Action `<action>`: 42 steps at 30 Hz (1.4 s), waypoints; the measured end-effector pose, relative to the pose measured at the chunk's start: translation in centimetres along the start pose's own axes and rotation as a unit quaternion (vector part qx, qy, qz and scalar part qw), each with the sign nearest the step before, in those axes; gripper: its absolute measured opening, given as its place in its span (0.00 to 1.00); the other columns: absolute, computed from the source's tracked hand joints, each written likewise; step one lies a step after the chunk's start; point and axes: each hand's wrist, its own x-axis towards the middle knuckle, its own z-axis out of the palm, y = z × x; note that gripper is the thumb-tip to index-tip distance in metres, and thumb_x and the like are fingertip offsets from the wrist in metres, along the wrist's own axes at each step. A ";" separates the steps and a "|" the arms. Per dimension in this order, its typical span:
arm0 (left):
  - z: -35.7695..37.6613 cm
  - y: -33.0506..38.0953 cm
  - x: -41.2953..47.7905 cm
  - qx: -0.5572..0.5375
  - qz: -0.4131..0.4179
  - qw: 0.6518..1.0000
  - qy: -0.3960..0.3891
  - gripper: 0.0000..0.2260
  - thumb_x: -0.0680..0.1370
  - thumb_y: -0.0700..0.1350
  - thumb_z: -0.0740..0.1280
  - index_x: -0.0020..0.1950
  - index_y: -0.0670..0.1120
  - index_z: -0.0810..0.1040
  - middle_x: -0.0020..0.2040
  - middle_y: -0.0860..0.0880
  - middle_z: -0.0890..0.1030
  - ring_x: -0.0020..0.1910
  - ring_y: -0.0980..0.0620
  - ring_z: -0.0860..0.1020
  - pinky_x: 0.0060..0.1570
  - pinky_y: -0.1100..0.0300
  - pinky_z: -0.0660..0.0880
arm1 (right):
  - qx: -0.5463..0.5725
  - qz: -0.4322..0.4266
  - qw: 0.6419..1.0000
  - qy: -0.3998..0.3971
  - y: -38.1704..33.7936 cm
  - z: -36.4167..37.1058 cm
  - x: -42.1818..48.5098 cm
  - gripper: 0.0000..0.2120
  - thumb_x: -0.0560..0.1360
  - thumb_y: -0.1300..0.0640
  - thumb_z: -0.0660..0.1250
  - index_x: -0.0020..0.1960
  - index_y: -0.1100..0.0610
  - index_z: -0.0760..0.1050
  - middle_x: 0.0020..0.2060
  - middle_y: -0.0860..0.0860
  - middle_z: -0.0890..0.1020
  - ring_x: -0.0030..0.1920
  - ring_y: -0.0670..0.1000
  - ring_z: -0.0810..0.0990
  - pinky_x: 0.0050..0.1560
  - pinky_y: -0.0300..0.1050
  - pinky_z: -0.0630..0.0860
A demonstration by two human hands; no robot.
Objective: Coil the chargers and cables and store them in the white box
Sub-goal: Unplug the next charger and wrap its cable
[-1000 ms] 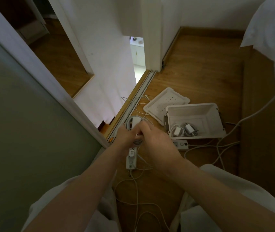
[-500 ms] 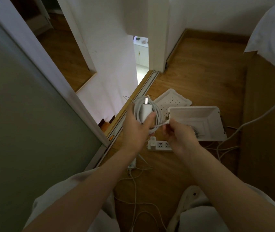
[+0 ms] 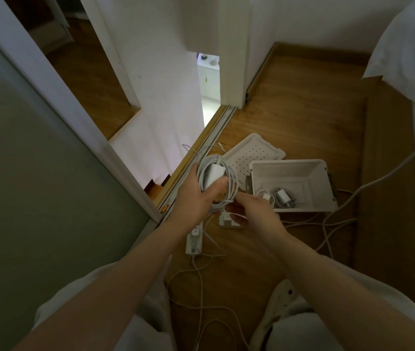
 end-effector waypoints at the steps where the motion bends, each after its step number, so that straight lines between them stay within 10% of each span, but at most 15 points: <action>1: 0.0 -0.2 0.0 -0.002 -0.010 1.000 -0.001 0.18 0.76 0.50 0.66 0.64 0.50 0.66 0.50 0.56 0.74 0.45 0.62 0.76 0.36 0.71 0.76 | -0.006 -0.001 1.000 -0.005 0.0 0.1 0.0 0.13 0.79 0.54 0.59 0.45 0.60 0.78 0.40 0.54 0.80 0.46 0.51 0.75 0.51 0.46 0.72; 8: 0.2 -0.5 -0.2 0.020 -0.056 0.996 -0.061 0.16 0.77 0.54 0.63 0.63 0.51 0.69 0.51 0.54 0.77 0.42 0.64 0.78 0.32 0.72 0.74 | -0.213 -0.156 0.964 0.003 0.8 -0.7 -0.2 0.18 0.76 0.45 0.60 0.43 0.58 0.80 0.40 0.59 0.83 0.41 0.57 0.79 0.41 0.44 0.73; 13: -0.3 -0.9 0.2 -0.051 -0.173 0.970 -0.163 0.16 0.78 0.56 0.61 0.61 0.48 0.74 0.51 0.44 0.81 0.45 0.48 0.82 0.42 0.52 0.81 | -0.269 -0.172 0.947 -0.030 0.6 -1.4 0.2 0.17 0.77 0.48 0.61 0.42 0.60 0.80 0.39 0.59 0.83 0.44 0.63 0.80 0.46 0.57 0.77; 19: -0.2 -0.7 0.0 -0.147 -0.240 0.938 -0.204 0.20 0.79 0.57 0.58 0.64 0.47 0.72 0.50 0.45 0.81 0.44 0.51 0.81 0.38 0.59 0.78 | -0.260 -0.165 0.951 -0.034 1.1 -1.7 0.5 0.17 0.77 0.49 0.61 0.43 0.61 0.80 0.40 0.58 0.83 0.44 0.61 0.81 0.49 0.58 0.77; 26: 1.0 -0.7 0.5 -0.136 -0.208 0.945 -0.212 0.19 0.79 0.59 0.53 0.62 0.50 0.73 0.53 0.46 0.81 0.51 0.52 0.80 0.47 0.61 0.77 | -0.251 -0.185 0.950 -0.027 1.0 -2.4 1.2 0.16 0.79 0.52 0.58 0.44 0.62 0.78 0.37 0.56 0.81 0.41 0.58 0.80 0.46 0.53 0.78; 29: 1.7 -1.1 1.4 -0.142 -0.216 0.943 -0.212 0.19 0.79 0.61 0.54 0.61 0.52 0.73 0.55 0.45 0.81 0.54 0.49 0.80 0.56 0.56 0.76 | -0.212 -0.198 0.957 -0.017 1.1 -3.2 1.9 0.15 0.80 0.54 0.57 0.41 0.59 0.77 0.33 0.50 0.79 0.34 0.45 0.78 0.35 0.36 0.75; 35: 5.3 -2.5 3.3 0.017 -0.078 0.988 -0.132 0.14 0.81 0.49 0.55 0.63 0.43 0.67 0.50 0.48 0.76 0.44 0.56 0.77 0.35 0.74 0.73 | -0.271 -0.107 0.956 0.013 1.9 -5.0 5.5 0.13 0.82 0.57 0.50 0.49 0.58 0.72 0.44 0.53 0.75 0.46 0.51 0.74 0.47 0.45 0.71; 42: 9.1 -6.7 6.0 0.006 -0.163 0.955 -0.249 0.18 0.80 0.48 0.61 0.67 0.46 0.62 0.60 0.48 0.73 0.58 0.52 0.74 0.57 0.57 0.75 | -0.271 0.000 0.960 0.071 3.1 -9.0 10.5 0.20 0.82 0.50 0.49 0.59 0.62 0.72 0.51 0.56 0.78 0.51 0.54 0.78 0.51 0.49 0.78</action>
